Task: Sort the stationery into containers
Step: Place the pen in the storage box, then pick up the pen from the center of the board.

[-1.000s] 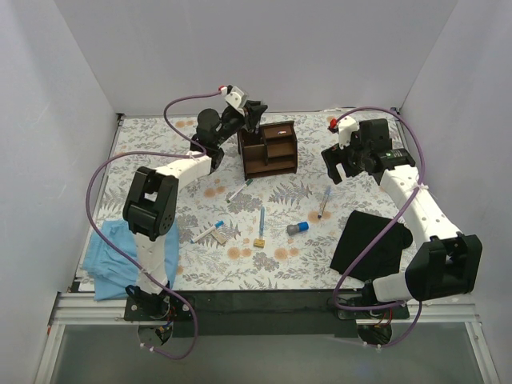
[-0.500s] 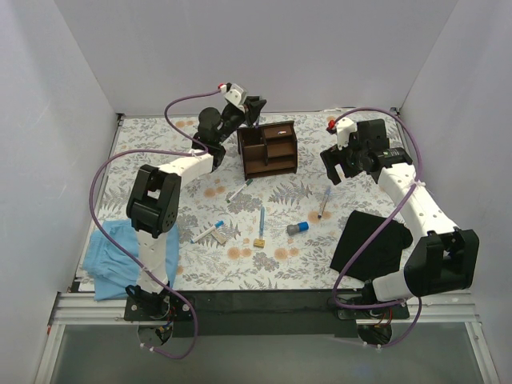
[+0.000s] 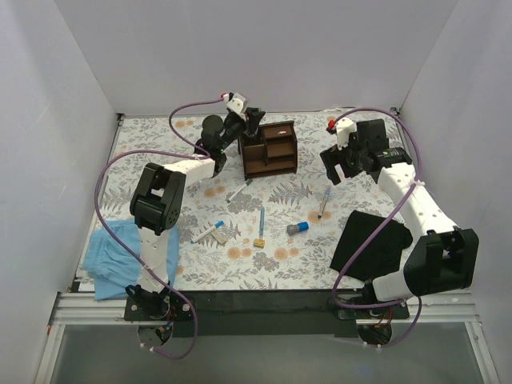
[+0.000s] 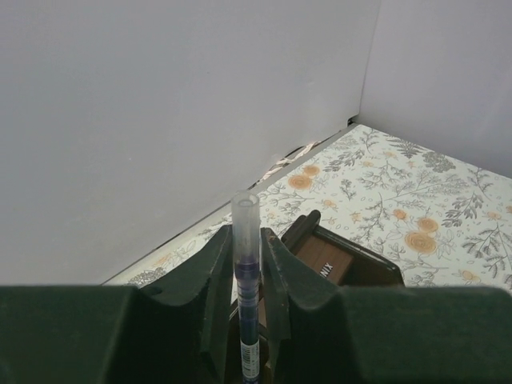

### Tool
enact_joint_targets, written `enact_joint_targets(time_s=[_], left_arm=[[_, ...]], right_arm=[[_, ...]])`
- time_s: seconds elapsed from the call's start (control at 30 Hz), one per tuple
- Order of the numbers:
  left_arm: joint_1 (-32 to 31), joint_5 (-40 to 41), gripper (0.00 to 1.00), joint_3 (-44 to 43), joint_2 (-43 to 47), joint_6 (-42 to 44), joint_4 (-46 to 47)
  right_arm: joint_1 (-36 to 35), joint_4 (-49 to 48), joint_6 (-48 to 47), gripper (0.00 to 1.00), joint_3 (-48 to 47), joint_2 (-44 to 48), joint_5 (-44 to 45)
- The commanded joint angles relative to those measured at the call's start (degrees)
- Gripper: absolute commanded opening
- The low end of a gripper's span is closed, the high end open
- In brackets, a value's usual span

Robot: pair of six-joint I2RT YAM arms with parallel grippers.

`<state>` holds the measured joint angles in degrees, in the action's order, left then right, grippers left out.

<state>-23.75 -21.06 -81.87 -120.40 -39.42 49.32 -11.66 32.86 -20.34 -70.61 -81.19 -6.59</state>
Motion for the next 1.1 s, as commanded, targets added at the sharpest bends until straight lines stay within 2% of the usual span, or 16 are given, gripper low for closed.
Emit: enact_joint_targets(time_s=[0.0, 0.33, 0.43, 0.53, 0.63, 0.67, 0.8, 0.87, 0.9, 0.97, 1.07], left_arm=[[0.02, 1.9, 0.23, 0.92, 1.31, 0.4, 1.22], [0.46, 1.89, 0.45, 0.04, 3.93, 0.48, 0.34], [0.9, 4.79, 0.64, 1.7, 10.95, 1.36, -0.27], [1.07, 7.87, 0.73, 6.86, 20.24, 4.16, -3.43], [1.51, 7.27, 0.74, 12.76, 31.14, 7.68, -12.55], [1.95, 5.52, 0.73, 15.92, 33.45, 8.56, -21.46], [2.13, -1.6, 0.67, 21.65, 40.76, 14.08, -44.44], [2.13, -9.21, 0.6, 22.45, 41.3, 17.34, -54.44], [2.13, -10.57, 0.6, 22.02, 40.51, 18.32, -57.03], [2.13, -11.11, 0.58, 20.96, 36.93, 16.93, -61.34], [2.13, -10.32, 0.47, 15.17, 31.39, 16.04, -68.1]], right_arm=[[-0.2, -1.92, -0.05, 0.95, -0.85, -0.81, -0.27], [-0.12, -1.92, 0.12, 0.95, -1.9, -1.52, -0.44], [-0.12, -2.01, 0.12, 0.96, -2.17, -1.25, -0.18], [-0.12, -2.36, 0.3, 0.96, -1.11, -0.64, -0.44], [-0.12, -3.15, 0.47, 0.96, -0.23, -0.11, -0.7], [-0.12, -3.5, 0.65, 0.96, 0.03, 0.06, -0.79], [-0.03, -3.59, 0.56, 0.96, -0.32, 0.06, -1.32], [-0.2, -3.51, 0.39, 0.96, -0.67, -0.02, -0.97], [-0.12, -3.51, 0.39, 0.95, -0.58, -0.02, -0.97], [-0.2, -3.68, 0.47, 0.96, -0.58, 0.15, -1.14], [-0.12, -3.95, 0.74, 0.96, 0.12, 0.68, -1.5]])
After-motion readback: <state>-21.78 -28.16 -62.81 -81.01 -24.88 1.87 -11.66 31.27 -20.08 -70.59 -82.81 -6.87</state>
